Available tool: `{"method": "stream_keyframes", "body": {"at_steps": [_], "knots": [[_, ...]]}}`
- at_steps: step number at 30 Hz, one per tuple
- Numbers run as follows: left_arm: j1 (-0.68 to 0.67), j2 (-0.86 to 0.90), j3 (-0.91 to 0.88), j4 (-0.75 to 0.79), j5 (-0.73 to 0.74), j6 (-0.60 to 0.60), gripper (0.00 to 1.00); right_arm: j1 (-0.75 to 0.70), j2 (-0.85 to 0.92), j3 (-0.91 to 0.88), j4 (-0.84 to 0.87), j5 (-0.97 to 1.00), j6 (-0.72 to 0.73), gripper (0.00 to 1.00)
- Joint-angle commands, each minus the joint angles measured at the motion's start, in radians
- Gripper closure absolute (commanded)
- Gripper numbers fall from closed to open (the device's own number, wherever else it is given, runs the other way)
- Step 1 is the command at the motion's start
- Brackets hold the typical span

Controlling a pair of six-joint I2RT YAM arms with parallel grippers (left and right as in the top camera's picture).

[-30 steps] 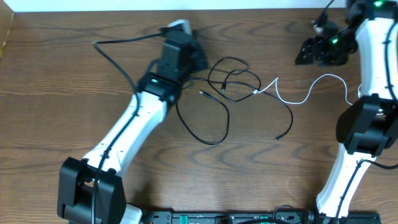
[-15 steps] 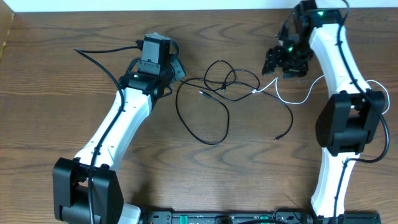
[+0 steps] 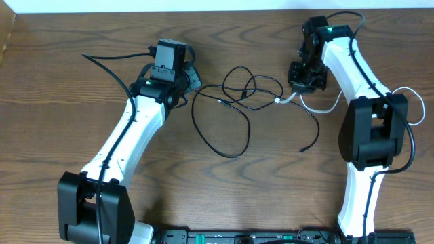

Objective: Untangle cables

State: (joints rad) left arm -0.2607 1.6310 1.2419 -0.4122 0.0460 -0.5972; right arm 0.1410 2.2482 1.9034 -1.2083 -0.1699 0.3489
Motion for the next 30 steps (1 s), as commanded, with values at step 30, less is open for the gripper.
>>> {"method": "stream_keyframes", "body": {"at_steps": [30], "knots": [[0.003, 0.007, 0.001, -0.021, -0.013, 0.018, 0.93, -0.444, -0.101, 0.13, -0.307, 0.445, -0.034, 0.99]]}}
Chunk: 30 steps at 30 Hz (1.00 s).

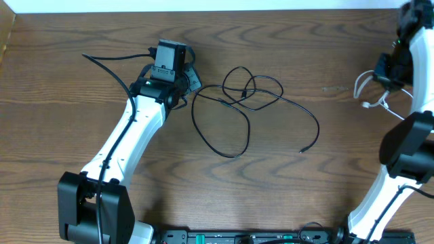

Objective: Untangle cables

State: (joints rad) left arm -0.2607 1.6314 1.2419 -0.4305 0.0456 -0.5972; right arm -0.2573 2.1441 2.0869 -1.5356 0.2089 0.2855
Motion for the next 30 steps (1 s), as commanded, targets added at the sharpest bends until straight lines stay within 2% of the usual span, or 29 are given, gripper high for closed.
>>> {"method": "stream_keyframes", "body": {"at_steps": [1, 6, 13, 17, 19, 22, 25, 30], "knots": [[0.003, 0.007, 0.001, -0.003, -0.013, 0.018, 0.92, -0.063, 0.003, -0.083, 0.04, 0.071, 0.029, 0.99], [0.003, 0.007, 0.001, -0.003, -0.013, 0.018, 0.93, -0.158, 0.003, -0.207, 0.135, 0.095, 0.052, 0.99], [0.003, 0.009, 0.001, -0.002, -0.013, 0.018, 0.92, -0.253, 0.003, -0.249, 0.228, 0.043, 0.018, 0.95], [0.003, 0.009, 0.0, -0.003, -0.013, 0.018, 0.93, -0.268, 0.003, -0.252, 0.328, 0.03, -0.098, 0.52], [0.003, 0.009, -0.001, -0.003, -0.013, 0.018, 0.92, -0.269, 0.003, -0.252, 0.364, -0.005, -0.153, 0.36], [0.003, 0.009, -0.001, -0.003, -0.013, 0.018, 0.93, -0.268, 0.003, -0.252, 0.392, -0.126, -0.273, 0.27], [0.003, 0.009, -0.001, -0.003, -0.013, 0.018, 0.92, -0.267, 0.003, -0.252, 0.392, -0.234, -0.37, 0.24], [0.003, 0.009, -0.001, -0.003, -0.013, 0.018, 0.92, -0.267, 0.003, -0.266, 0.396, -0.269, -0.399, 0.2]]}}
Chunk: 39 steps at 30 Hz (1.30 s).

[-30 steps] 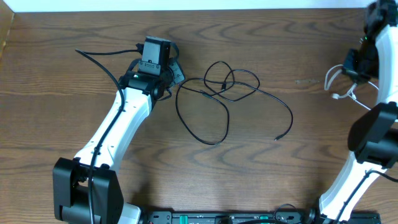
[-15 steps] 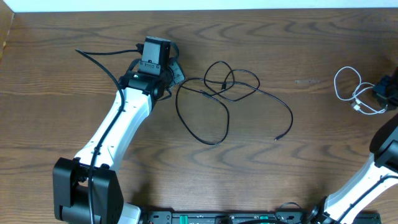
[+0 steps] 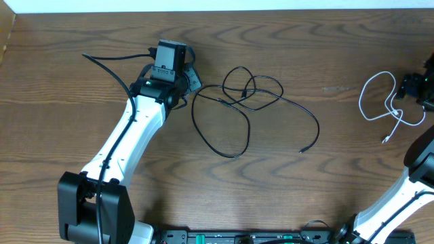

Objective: Untangle cables

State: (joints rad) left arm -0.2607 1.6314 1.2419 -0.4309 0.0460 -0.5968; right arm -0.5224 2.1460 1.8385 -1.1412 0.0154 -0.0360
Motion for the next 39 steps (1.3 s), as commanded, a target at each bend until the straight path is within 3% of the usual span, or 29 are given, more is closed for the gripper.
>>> {"method": "stream_keyframes", "body": {"at_steps": [1, 4, 7, 15, 25, 28, 30, 33, 36, 39], "knots": [[0.003, 0.009, -0.001, -0.002, -0.014, 0.018, 0.92, -0.002, 0.001, -0.025, 0.002, -0.079, -0.077, 0.2], [0.003, 0.01, -0.001, -0.002, -0.014, 0.018, 0.92, -0.001, 0.001, -0.061, 0.011, -0.079, -0.077, 0.2], [0.003, 0.014, -0.001, -0.003, -0.014, 0.019, 0.92, 0.0, 0.001, -0.12, 0.029, -0.105, -0.148, 0.27], [0.003, 0.014, -0.01, -0.002, -0.014, 0.021, 0.92, 0.015, 0.001, -0.223, 0.128, -0.1, -0.286, 0.2], [0.003, 0.014, -0.011, -0.002, -0.014, 0.021, 0.93, 0.014, 0.001, -0.348, 0.278, -0.101, -0.365, 0.27], [0.003, 0.014, -0.011, -0.002, -0.014, 0.021, 0.93, 0.014, 0.001, -0.363, 0.296, -0.131, -0.362, 0.39], [0.003, 0.014, -0.011, -0.002, -0.014, 0.021, 0.92, 0.014, 0.001, -0.363, 0.296, -0.169, -0.349, 0.57], [0.003, 0.014, -0.011, -0.002, -0.014, 0.021, 0.93, 0.014, 0.001, -0.363, 0.296, -0.187, -0.268, 0.75], [0.003, 0.014, -0.011, -0.002, -0.014, 0.021, 0.92, 0.016, 0.001, -0.363, 0.285, -0.188, -0.167, 0.99], [0.003, 0.014, -0.011, -0.002, -0.014, 0.021, 0.92, 0.016, 0.001, -0.362, 0.261, -0.196, -0.097, 0.99]]}}
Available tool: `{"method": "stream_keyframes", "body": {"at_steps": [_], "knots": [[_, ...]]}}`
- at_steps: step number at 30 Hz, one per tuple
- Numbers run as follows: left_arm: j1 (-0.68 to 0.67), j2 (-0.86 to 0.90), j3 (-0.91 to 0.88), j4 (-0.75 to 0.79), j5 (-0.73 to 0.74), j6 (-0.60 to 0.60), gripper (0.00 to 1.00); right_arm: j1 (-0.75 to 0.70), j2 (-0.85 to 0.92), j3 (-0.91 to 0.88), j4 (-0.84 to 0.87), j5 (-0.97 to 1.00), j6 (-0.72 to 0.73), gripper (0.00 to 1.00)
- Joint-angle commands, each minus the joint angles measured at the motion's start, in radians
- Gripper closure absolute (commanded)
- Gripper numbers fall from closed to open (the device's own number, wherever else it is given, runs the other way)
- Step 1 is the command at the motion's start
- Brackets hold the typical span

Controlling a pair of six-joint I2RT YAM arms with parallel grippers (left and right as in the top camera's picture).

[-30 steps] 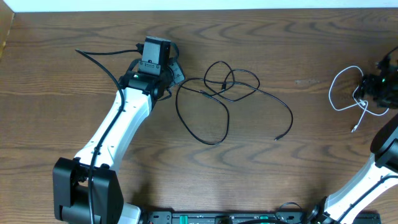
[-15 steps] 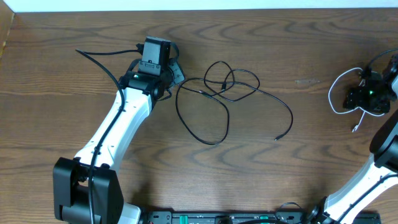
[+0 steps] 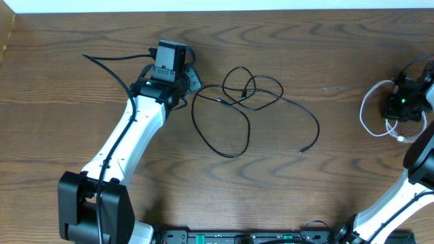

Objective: Untangle cables

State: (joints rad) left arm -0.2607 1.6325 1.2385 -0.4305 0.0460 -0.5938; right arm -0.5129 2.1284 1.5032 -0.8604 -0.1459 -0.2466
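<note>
A thin black cable (image 3: 245, 129) lies in tangled loops at the table's middle, its free plug (image 3: 302, 150) pointing toward the front. Its other end runs to my left gripper (image 3: 193, 78), which looks shut on it at the back left. A white cable (image 3: 364, 113) lies apart at the far right in a loose loop, its plug (image 3: 401, 139) near the edge. My right gripper (image 3: 399, 107) sits low over that loop; its body hides the fingers, so its state does not show.
A black lead (image 3: 108, 59) trails from the left arm toward the back left. The white wall edge runs along the back of the wooden table (image 3: 135, 217). The right arm's base stands at the front right.
My right gripper has moved a little left and toward the front, now over the white cable's loop. The loop has drawn tighter and its plug has shifted right. The left arm and black cable are unchanged.
My right gripper was at the tangle's right side, on the white cable where it met the black one. Then it held the white cable far right, clear of the black loops. The white cable then spread on the table at the right edge, where it still lies.
</note>
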Motion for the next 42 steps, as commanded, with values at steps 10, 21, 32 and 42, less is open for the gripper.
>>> {"method": "stream_keyframes", "body": {"at_steps": [10, 21, 32, 42], "knots": [[0.003, 0.013, -0.008, -0.002, -0.013, 0.018, 0.84, 0.006, -0.035, 0.093, -0.157, -0.307, 0.189, 0.99], [0.003, 0.013, -0.008, -0.003, -0.013, 0.018, 0.54, 0.009, -0.082, 0.543, -0.35, -0.219, 0.356, 0.99], [0.003, 0.013, -0.008, -0.003, -0.013, 0.018, 0.13, 0.009, -0.081, 0.785, -0.095, -0.043, 0.482, 0.99], [0.003, 0.013, -0.008, -0.003, -0.013, 0.018, 0.02, 0.01, 0.035, 0.785, 0.339, 0.109, 0.504, 0.99]]}}
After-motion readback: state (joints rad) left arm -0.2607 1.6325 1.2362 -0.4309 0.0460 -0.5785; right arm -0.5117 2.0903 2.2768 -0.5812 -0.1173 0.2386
